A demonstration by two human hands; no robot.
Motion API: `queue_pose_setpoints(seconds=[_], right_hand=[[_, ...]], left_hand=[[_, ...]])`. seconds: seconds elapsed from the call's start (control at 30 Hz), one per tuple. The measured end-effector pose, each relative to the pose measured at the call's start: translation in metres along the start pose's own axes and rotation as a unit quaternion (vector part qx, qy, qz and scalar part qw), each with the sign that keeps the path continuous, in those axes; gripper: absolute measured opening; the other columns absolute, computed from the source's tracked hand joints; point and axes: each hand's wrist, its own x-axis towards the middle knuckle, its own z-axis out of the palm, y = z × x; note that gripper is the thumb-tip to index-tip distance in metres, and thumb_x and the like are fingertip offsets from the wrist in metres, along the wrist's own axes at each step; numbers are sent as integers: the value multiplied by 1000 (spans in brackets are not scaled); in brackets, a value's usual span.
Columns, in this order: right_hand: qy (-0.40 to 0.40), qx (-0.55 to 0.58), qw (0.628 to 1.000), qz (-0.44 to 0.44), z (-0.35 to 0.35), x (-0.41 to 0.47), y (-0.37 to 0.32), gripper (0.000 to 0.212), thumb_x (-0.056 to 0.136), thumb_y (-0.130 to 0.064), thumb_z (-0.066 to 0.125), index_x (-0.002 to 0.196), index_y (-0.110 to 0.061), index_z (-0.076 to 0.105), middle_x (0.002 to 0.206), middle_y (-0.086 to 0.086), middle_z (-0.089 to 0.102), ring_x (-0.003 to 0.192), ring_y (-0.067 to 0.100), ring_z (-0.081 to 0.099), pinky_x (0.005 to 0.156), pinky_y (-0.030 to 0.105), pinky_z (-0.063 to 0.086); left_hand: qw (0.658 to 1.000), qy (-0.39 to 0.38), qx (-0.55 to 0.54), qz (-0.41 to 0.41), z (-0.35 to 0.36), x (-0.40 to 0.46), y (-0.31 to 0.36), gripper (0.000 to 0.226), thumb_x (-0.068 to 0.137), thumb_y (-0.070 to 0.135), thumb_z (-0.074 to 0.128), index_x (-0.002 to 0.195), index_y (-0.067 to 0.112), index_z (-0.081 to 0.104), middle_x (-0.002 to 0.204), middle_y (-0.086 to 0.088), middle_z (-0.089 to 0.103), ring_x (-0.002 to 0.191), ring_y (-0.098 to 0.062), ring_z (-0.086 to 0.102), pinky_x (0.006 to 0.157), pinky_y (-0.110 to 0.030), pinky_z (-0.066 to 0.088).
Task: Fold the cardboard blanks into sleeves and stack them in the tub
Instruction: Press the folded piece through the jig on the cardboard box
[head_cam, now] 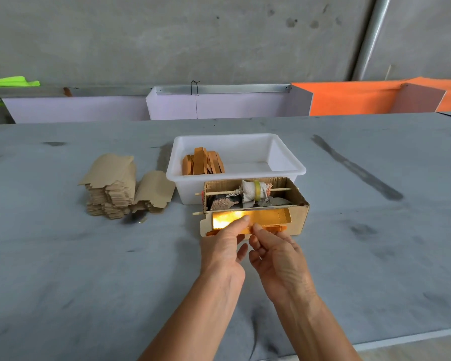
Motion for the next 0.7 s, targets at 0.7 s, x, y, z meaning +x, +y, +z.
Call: queue_pose_setpoints(seconds=[0.7], right_hand=[[31, 35, 998, 33, 4, 4, -6, 12, 81, 6, 63, 79, -6, 63, 73, 11, 69, 61, 15, 63, 52, 20, 49]], left_hand=[[1000, -7, -13, 4, -6, 0, 0, 12, 79, 13, 73, 86, 13, 62, 85, -5, 64, 77, -16, 58, 60, -29, 48]])
